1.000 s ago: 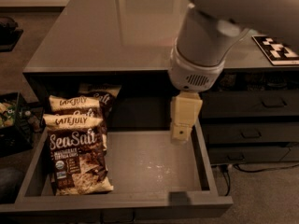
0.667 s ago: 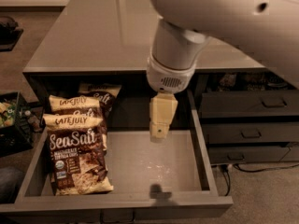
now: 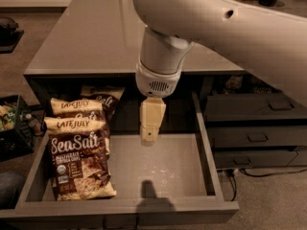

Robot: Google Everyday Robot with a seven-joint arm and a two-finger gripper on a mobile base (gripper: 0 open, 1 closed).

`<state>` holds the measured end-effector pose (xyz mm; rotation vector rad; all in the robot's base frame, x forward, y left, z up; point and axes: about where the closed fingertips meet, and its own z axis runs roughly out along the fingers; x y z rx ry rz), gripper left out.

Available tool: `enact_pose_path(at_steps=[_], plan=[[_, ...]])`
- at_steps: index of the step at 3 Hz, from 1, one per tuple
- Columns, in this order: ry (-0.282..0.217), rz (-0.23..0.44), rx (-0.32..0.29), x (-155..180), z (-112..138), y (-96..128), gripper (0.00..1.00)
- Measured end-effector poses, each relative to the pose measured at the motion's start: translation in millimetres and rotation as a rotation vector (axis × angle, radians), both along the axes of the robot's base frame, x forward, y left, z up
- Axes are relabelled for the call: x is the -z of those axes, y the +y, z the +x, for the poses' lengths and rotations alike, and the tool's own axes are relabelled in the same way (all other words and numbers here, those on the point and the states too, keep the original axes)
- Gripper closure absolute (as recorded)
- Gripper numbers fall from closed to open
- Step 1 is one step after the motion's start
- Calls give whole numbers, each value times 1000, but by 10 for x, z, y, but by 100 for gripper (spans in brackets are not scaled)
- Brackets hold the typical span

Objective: Pick brown chip bag from top drawer and place on counter

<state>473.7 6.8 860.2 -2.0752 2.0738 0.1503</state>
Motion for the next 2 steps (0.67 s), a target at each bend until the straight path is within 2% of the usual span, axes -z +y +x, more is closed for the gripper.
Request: enact_pose_path(at_steps=[1,2], plan=[[18,40,-40,143,-58,349,0],[37,39,-122,319,-145,920,0]])
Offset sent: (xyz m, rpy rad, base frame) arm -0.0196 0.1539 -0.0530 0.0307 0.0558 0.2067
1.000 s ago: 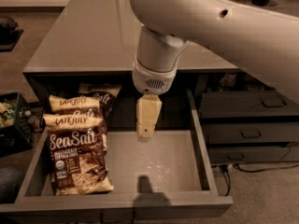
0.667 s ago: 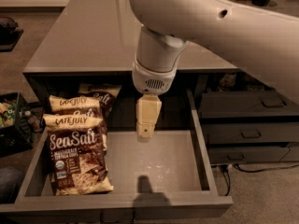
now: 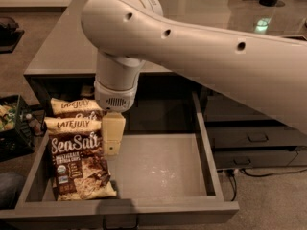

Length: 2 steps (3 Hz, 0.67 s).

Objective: Pick brown chip bag from top drawer and place on counter

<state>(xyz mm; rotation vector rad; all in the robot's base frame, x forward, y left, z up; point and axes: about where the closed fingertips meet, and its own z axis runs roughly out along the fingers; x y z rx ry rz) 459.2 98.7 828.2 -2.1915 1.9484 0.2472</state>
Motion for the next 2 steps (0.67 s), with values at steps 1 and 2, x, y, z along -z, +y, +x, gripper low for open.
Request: enact_pose_path(at_steps=[1,2], plan=[[0,0,0,0,0,0,0],[-19,14,-5,143,87,239,0]])
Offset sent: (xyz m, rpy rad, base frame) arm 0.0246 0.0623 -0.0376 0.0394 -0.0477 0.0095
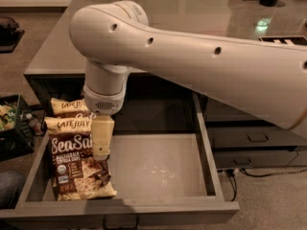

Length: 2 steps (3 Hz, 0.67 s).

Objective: Pick brown chip bag from top drawer and place on counter

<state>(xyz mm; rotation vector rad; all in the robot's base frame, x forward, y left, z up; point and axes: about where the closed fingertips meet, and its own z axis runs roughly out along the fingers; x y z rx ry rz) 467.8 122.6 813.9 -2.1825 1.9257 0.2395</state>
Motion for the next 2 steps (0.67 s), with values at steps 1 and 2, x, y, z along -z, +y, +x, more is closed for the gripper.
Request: enact_pose_path(at_steps=[1,2], plan=[[-10,-5,4,223,332,523,0],[-8,-5,2,231,333,540,0]])
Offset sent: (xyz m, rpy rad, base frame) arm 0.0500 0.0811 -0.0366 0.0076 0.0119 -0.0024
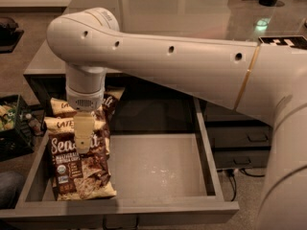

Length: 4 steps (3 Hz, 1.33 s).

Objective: Pick brown chip bag from top drawer and place on counter

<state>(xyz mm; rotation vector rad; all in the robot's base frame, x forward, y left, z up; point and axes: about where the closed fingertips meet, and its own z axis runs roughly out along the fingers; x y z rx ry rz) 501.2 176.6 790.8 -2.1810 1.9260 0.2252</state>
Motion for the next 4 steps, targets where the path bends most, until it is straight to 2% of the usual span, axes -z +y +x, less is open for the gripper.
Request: enact_pose_path(at_steps=[1,2,3,4], plan=[[-34,-9,-8,81,-1,123,0],[-59,-30,-43,192,21,317,0],[-46,-53,-76,398,28,485,0],[-32,-62,-86,493,41,533,0]])
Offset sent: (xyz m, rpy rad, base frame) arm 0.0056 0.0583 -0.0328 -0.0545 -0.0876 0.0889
